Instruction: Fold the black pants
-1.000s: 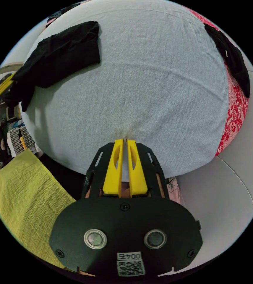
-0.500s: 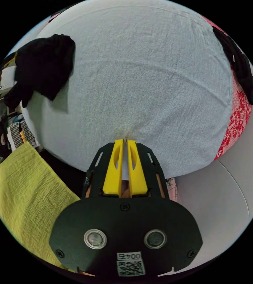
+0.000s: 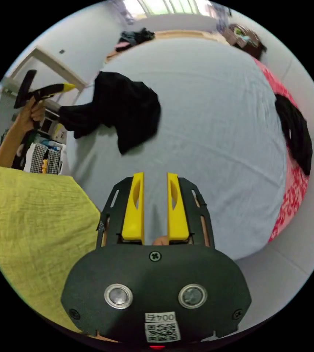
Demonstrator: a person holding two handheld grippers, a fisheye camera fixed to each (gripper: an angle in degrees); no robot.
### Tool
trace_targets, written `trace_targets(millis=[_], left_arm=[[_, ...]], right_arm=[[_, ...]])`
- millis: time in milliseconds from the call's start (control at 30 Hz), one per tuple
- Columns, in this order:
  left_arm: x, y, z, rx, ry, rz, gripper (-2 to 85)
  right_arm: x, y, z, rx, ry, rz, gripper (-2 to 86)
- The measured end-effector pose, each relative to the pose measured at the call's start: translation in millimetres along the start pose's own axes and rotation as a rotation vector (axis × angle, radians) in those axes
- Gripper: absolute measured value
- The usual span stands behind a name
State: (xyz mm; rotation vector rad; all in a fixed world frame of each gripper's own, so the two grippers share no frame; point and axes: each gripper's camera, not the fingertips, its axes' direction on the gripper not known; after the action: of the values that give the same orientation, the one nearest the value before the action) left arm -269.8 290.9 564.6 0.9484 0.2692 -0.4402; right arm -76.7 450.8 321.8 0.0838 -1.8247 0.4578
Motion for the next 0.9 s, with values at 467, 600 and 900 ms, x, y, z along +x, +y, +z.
trace_targets(millis=[467, 600, 900], left_arm=[[36, 74, 55, -0.083, 0.031, -0.057, 10.9], [63, 73, 56, -0.056, -0.023, 0.011, 12.2], [134, 61, 61, 0.043, -0.196, 0.156, 18.0]], right_arm=[[-148, -104, 124, -0.089, 0.272, -0.328, 5.6], [-150, -130, 91, -0.054, 0.056, -0.282, 4.9], [-190, -186, -40, 0.168, -0.391, -0.235, 4.7]])
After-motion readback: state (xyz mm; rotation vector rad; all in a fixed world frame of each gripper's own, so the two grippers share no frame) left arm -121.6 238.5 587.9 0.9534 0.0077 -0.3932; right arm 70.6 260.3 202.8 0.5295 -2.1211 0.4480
